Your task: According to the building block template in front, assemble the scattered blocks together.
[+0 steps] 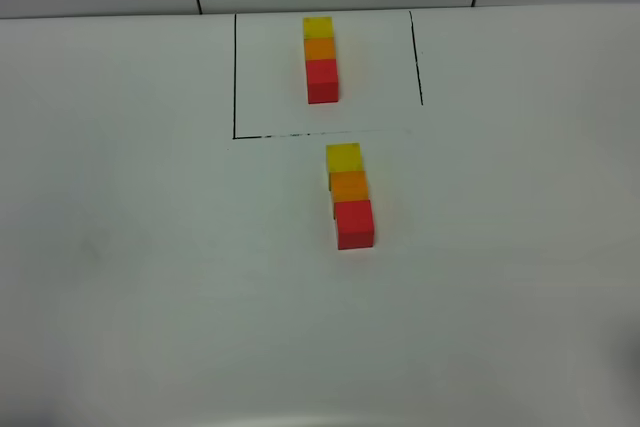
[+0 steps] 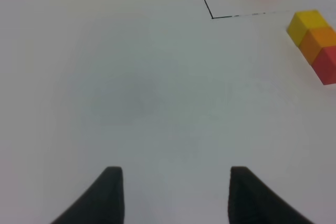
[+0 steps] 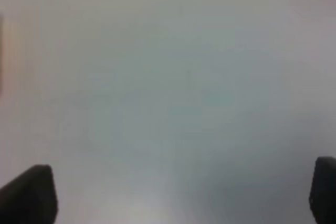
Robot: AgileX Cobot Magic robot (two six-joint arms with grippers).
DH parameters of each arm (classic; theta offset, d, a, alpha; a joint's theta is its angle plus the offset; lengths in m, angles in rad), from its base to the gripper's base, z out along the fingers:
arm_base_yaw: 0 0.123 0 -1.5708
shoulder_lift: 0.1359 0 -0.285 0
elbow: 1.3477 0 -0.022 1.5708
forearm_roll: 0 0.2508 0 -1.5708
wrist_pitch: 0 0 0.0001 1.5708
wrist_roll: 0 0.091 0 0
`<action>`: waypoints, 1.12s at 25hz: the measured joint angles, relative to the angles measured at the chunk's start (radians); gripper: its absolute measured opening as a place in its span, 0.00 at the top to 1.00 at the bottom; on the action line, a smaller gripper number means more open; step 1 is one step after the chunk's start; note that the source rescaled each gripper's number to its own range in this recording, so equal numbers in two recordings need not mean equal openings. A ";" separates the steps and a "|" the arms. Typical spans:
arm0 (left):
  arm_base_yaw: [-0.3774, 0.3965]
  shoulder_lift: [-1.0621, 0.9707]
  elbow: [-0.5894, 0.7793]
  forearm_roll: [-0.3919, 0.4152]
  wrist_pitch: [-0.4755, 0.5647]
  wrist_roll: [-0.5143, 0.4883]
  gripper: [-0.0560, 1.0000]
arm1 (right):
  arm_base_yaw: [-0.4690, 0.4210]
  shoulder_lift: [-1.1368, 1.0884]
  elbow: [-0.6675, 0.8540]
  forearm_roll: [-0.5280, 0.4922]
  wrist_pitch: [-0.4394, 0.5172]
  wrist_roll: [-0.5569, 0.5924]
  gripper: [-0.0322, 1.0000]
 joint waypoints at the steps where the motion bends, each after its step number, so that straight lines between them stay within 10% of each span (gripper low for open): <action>1: 0.000 0.000 0.000 0.000 0.000 0.000 0.91 | 0.000 -0.039 0.015 0.000 0.012 0.000 0.05; 28: 0.000 0.000 0.000 0.000 0.000 -0.001 0.91 | 0.000 -0.546 0.195 -0.025 0.072 -0.017 0.15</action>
